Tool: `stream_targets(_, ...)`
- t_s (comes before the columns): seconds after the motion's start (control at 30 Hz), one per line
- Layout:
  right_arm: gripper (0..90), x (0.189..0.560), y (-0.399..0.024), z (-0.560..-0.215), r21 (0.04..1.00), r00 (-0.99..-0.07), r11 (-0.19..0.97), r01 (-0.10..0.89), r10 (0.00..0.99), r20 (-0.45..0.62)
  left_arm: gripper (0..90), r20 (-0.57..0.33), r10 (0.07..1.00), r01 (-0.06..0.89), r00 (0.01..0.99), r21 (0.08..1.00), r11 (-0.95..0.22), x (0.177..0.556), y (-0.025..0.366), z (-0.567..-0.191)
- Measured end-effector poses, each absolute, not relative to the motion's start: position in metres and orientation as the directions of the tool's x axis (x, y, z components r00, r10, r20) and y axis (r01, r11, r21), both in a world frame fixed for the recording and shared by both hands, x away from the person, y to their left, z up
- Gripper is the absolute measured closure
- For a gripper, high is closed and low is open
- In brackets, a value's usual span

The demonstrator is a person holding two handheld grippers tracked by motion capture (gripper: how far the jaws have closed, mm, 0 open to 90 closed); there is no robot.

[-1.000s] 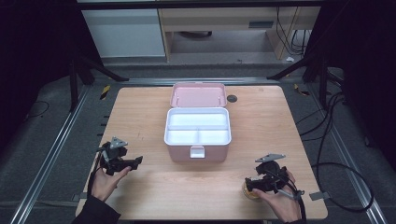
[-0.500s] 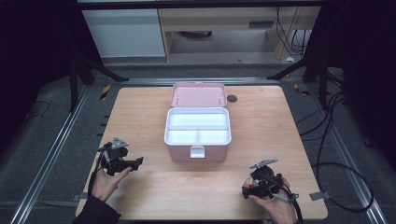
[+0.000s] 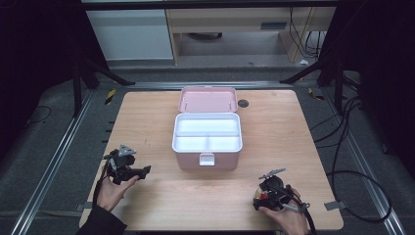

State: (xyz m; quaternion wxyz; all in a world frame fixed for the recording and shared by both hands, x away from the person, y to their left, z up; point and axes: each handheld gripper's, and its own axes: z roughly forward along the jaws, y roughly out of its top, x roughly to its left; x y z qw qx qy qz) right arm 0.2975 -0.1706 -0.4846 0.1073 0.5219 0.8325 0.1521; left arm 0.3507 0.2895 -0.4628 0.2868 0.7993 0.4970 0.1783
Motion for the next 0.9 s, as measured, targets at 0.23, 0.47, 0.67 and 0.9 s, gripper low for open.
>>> stream_targets(0.23,20.1,0.299,-0.169,-0.485,0.355,-0.43,0.409,0.841,0.903,-0.023,28.5,-0.003,0.896,0.695,0.444,0.633,-0.342,0.351,0.289,-0.464)
stream_targets(0.47,20.6,0.301,-0.171,-0.483,0.339,-0.439,0.418,0.843,0.898,-0.017,28.8,-0.003,0.896,0.694,0.444,0.633,-0.342,0.351,0.289,-0.464)
stream_targets(0.67,20.6,0.316,-0.195,-0.471,0.387,-0.379,0.358,0.85,0.925,-0.022,29.0,-0.003,0.898,0.695,0.44,0.634,-0.339,0.352,0.289,-0.464)
stream_targets(0.9,20.6,0.338,-0.225,-0.473,0.404,-0.3,0.293,0.867,0.953,-0.047,29.1,-0.002,0.898,0.695,0.441,0.634,-0.34,0.352,0.289,-0.464)
